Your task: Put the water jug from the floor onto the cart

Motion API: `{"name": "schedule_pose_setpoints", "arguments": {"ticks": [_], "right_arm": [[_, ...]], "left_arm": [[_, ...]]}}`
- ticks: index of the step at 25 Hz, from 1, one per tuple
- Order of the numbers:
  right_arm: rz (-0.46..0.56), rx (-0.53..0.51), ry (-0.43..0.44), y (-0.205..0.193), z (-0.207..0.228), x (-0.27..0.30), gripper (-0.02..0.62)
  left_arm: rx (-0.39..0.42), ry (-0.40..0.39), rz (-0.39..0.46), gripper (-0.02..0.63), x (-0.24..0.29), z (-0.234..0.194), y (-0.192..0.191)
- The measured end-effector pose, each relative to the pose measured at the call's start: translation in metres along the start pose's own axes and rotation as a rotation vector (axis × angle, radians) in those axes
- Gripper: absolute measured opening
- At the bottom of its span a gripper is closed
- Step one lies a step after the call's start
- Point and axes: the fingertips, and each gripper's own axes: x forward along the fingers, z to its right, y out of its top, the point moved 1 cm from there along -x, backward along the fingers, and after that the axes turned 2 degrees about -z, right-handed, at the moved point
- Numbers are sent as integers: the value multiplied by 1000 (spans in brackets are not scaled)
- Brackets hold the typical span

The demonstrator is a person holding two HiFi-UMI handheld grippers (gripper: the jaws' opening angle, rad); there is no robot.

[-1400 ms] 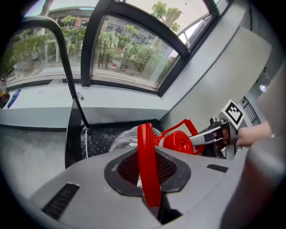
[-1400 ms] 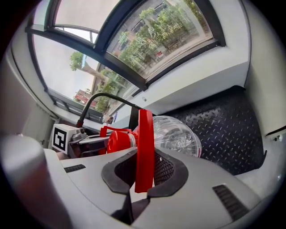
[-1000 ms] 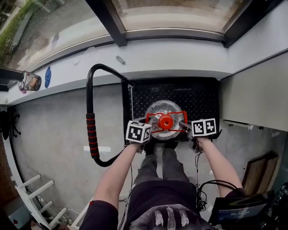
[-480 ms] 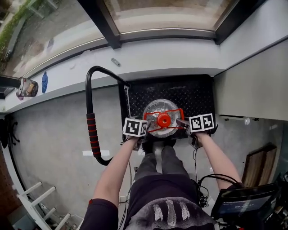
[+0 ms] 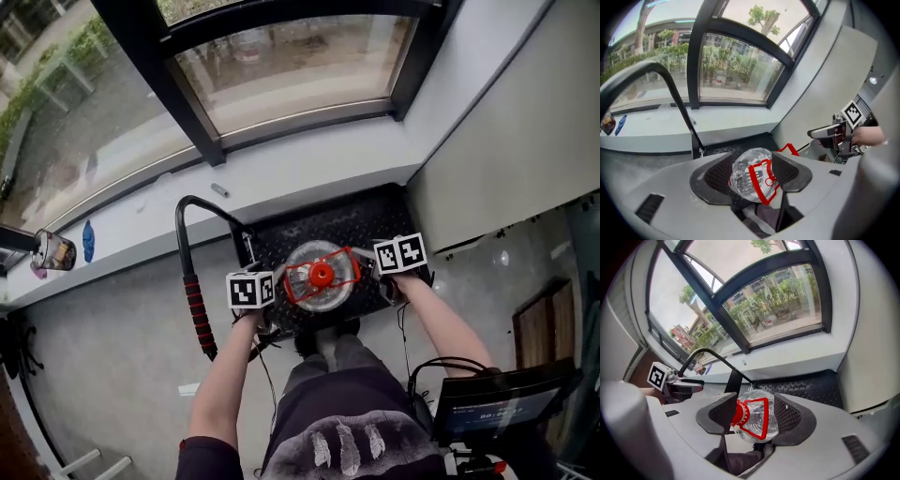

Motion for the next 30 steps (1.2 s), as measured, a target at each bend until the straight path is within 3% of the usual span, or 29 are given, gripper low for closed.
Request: {"name": "schedule_pose_setpoints", "arguments": {"ticks": [5,7,11,12,15,19,23,30], "right_arm": [[130,-74,34,35,-42,-47,225],[180,-99,62,49,-63,-63,225],[268,-79,217,47,-118,-92,222],[291,-73,246,43,-128,-102,196],[359,-81,262,25,-145,-131,-1],[373,-145,270,-6,-171,-161,-2],[385,-236,293,-10,-188,-186,-2],[444,-254,408,-30,-197,-223,-2]], "left_arm": [[61,-69,169,252,-45,35,47],[72,-133,221,230,-64,50,66],[123,-274,310,28,-106,97,78],[151,-297,334,-3,-115,110,80],[183,-349,386,-3,-133,141,82],[163,-397,418,-3,-155,159,70],[171,-414,472,-3,-177,178,70],[287,-390,543,-3,-214,231,41]]}}
